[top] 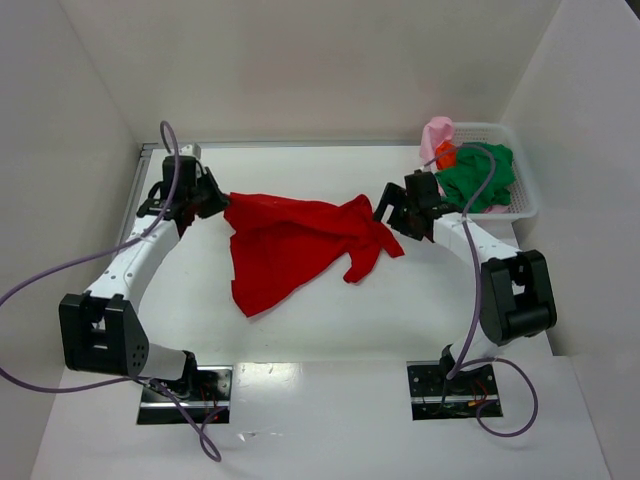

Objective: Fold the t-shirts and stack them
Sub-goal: Flatten out the tshirt

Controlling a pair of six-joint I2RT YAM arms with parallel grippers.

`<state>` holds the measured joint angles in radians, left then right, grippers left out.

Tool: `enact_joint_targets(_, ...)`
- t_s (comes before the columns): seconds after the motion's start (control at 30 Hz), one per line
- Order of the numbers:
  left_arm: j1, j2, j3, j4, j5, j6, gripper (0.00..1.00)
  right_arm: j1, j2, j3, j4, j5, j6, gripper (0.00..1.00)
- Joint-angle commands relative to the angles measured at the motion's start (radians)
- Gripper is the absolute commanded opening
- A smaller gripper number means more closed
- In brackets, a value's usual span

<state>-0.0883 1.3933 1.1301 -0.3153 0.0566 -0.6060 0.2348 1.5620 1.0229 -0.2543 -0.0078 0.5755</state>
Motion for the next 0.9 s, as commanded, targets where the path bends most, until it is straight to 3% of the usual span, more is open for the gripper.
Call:
enact_joint_targets(0.0, 0.021, -0.033, 0.050, 0.008, 0.029, 0.020, 0.00, -0.003, 0.010, -0.018, -0.034, 0.011, 0.023, 1.00)
enact_joint_targets(0.33, 0.073, -0.011, 0.157, 0.039, 0.121, 0.020, 0.00, -0.003, -0.048, -0.107, -0.024, 0.020, 0.041, 1.00)
enact_joint_targets(0.4, 0.073, -0.001, 0.166, 0.039, 0.143, 0.020, 0.00, -0.003, -0.048, -0.135, -0.013, 0.020, 0.050, 0.93)
enact_joint_targets(0.87, 0.091, 0.009, 0.148, 0.076, 0.183, 0.011, 0.03, -0.003, 0.018, -0.133, 0.033, 0.026, 0.050, 0.77)
